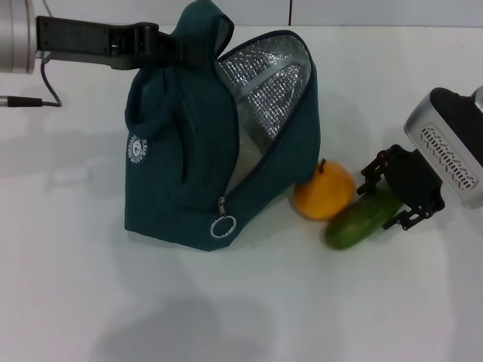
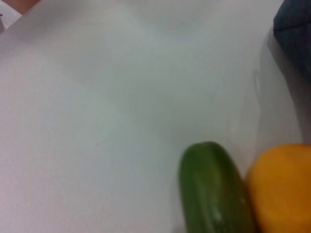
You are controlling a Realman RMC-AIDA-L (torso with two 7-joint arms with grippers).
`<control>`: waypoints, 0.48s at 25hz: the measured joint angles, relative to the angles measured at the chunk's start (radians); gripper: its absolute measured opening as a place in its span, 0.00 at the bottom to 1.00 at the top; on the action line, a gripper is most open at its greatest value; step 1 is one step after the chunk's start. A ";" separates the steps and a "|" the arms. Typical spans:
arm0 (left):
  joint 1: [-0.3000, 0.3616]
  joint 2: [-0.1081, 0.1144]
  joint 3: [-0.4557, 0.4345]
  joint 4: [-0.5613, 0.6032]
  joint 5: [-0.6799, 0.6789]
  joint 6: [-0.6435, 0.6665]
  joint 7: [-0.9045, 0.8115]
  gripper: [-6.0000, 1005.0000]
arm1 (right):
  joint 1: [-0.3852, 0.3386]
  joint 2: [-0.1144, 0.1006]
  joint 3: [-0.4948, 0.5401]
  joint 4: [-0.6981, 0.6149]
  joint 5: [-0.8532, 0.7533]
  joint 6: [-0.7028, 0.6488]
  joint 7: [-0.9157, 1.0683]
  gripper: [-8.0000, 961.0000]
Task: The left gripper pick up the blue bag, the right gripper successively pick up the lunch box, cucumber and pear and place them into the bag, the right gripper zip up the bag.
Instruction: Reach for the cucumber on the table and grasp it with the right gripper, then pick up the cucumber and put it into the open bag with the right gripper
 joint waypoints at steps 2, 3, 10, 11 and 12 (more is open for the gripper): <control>0.000 0.000 0.000 0.000 0.000 0.000 0.000 0.05 | 0.001 -0.001 -0.001 -0.001 0.000 0.000 0.001 0.78; 0.000 0.000 0.000 0.000 0.000 0.000 0.000 0.05 | 0.001 -0.001 -0.001 -0.002 0.000 0.000 0.001 0.75; 0.000 0.001 0.000 0.000 0.000 0.001 0.000 0.06 | -0.012 -0.005 0.007 -0.072 0.009 -0.070 0.028 0.57; 0.000 0.002 0.000 0.000 0.000 0.001 0.000 0.06 | -0.016 -0.007 0.013 -0.091 0.017 -0.098 0.037 0.57; 0.000 0.002 0.000 0.000 0.000 0.001 0.000 0.06 | -0.019 -0.008 0.023 -0.111 0.024 -0.128 0.046 0.57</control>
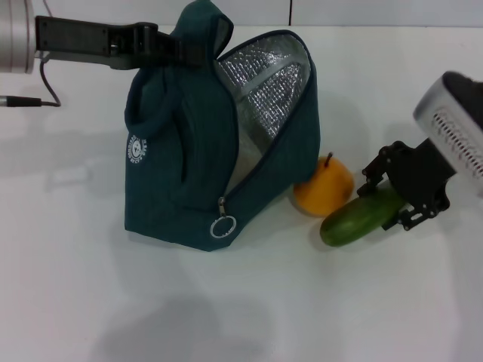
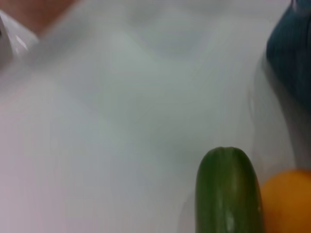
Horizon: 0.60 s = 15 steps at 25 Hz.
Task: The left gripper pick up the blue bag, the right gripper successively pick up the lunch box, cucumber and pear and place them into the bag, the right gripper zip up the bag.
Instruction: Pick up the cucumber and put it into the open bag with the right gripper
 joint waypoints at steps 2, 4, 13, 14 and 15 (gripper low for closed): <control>0.000 0.000 -0.001 0.000 0.000 0.000 0.000 0.06 | -0.004 -0.001 0.032 -0.039 0.015 -0.074 0.017 0.57; 0.000 0.000 -0.001 -0.001 0.000 0.000 0.000 0.06 | -0.005 -0.002 0.075 -0.085 0.035 -0.158 0.044 0.57; -0.001 -0.002 -0.006 -0.033 -0.002 -0.003 -0.018 0.06 | -0.006 -0.015 0.437 -0.209 0.291 -0.423 0.242 0.57; -0.002 -0.001 -0.009 -0.045 -0.003 -0.003 -0.020 0.06 | -0.007 -0.016 0.474 -0.211 0.318 -0.425 0.278 0.57; -0.003 -0.001 -0.009 -0.050 -0.003 -0.004 -0.019 0.06 | -0.009 -0.016 0.514 -0.208 0.351 -0.420 0.323 0.57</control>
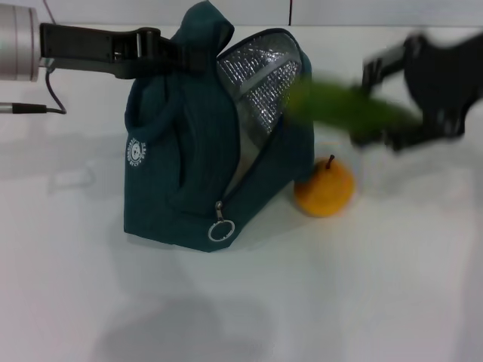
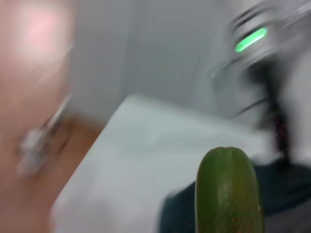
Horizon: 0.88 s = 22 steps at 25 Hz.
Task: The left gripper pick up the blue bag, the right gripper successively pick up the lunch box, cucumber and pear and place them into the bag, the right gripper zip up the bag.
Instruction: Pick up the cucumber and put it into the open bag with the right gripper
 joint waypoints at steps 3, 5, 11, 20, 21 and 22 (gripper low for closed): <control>-0.002 0.006 0.002 -0.001 0.003 0.000 0.008 0.06 | -0.020 -0.003 0.120 0.055 0.144 0.018 0.127 0.57; -0.002 0.014 0.002 -0.002 0.004 -0.001 0.012 0.06 | -0.038 -0.011 0.161 0.127 0.251 0.028 0.174 0.57; 0.003 0.039 -0.001 -0.003 -0.012 0.001 0.037 0.06 | -0.083 -0.034 0.174 0.565 0.611 0.093 0.223 0.57; 0.005 0.024 0.004 -0.007 -0.019 0.004 0.059 0.06 | -0.073 0.023 0.113 0.873 0.751 0.293 0.143 0.58; 0.005 0.022 0.003 -0.007 -0.019 0.005 0.061 0.06 | -0.066 0.023 0.110 0.898 0.760 0.311 0.137 0.58; 0.005 0.022 0.002 -0.009 -0.020 0.006 0.064 0.06 | -0.051 0.023 0.107 0.940 0.769 0.341 0.126 0.58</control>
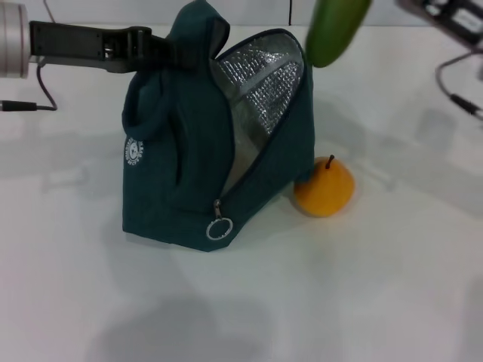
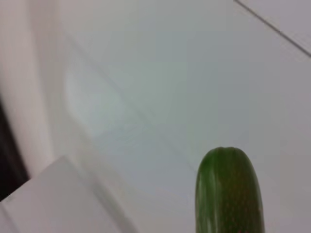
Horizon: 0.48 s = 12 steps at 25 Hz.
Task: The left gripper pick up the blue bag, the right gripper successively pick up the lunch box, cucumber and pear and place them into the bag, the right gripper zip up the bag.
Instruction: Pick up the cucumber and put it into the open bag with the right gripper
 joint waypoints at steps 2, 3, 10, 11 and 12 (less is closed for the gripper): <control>0.000 -0.001 -0.001 -0.006 -0.003 0.000 0.004 0.06 | 0.037 0.001 -0.001 0.065 0.005 0.047 -0.025 0.58; 0.002 -0.001 -0.001 -0.010 -0.008 0.000 0.007 0.06 | 0.062 0.001 -0.001 0.101 0.004 0.073 -0.042 0.58; 0.008 -0.001 -0.003 -0.012 -0.028 0.001 0.018 0.06 | 0.168 0.002 -0.002 0.199 -0.025 0.178 -0.121 0.58; 0.009 0.000 -0.004 -0.012 -0.029 0.000 0.018 0.06 | 0.177 0.002 -0.002 0.207 -0.037 0.189 -0.126 0.58; 0.009 0.001 -0.005 -0.012 -0.030 -0.001 0.018 0.06 | 0.183 0.002 -0.002 0.213 -0.045 0.196 -0.128 0.58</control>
